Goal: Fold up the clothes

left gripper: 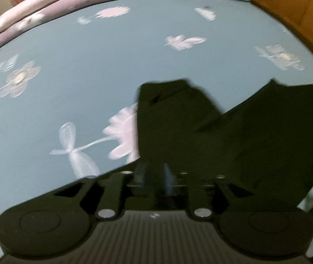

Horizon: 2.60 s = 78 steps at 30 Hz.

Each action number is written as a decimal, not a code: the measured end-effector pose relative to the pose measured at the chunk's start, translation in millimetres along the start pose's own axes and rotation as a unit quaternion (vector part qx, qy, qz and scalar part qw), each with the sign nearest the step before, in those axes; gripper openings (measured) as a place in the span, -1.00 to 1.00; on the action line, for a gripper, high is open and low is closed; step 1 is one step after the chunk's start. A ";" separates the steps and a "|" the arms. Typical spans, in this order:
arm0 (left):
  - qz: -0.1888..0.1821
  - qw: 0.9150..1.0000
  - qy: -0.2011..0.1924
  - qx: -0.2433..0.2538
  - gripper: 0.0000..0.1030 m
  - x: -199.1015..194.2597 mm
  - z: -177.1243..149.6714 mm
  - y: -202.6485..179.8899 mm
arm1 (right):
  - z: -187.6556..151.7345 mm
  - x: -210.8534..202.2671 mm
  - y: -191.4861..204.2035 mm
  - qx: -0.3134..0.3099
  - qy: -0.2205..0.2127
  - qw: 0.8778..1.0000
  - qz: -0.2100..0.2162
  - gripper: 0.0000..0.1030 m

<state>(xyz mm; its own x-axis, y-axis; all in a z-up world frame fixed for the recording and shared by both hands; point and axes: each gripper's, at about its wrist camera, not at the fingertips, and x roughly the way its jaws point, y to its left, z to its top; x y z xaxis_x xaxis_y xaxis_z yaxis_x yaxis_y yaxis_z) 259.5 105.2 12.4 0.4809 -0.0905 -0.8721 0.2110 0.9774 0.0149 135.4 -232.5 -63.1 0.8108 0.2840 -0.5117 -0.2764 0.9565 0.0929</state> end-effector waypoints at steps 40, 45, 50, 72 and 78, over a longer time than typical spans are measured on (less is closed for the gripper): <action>0.095 0.990 0.017 0.104 -0.93 9.0 -13.0 -36.3 | -11.9 4.0 -12.2 0.039 0.025 0.999 0.007 1.00; 0.092 0.993 0.021 0.072 -0.93 -1.0 -45.4 -4.1 | -7.4 1.7 2.3 0.014 0.030 0.999 0.007 1.00; 0.076 0.996 0.023 0.047 -0.93 -8.7 -79.4 18.8 | -4.3 1.0 17.4 -0.017 0.039 0.999 0.002 1.00; -0.032 0.998 0.011 -0.050 -0.18 -25.2 -167.4 74.4 | 0.1 17.9 87.9 -0.126 0.083 0.988 0.020 1.00; -0.088 0.993 -0.047 -0.065 0.16 -52.5 -156.5 78.2 | 1.4 19.7 97.2 -0.140 0.086 0.986 0.026 1.00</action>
<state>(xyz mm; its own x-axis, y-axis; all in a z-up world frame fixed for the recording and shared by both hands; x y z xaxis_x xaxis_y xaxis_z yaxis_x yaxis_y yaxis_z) 117.6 216.3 -17.2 0.5250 -0.2737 -0.8059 0.1904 0.9606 -0.2023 125.3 -133.8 -63.0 0.6992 0.2943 -0.6516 -0.4671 0.8780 -0.1047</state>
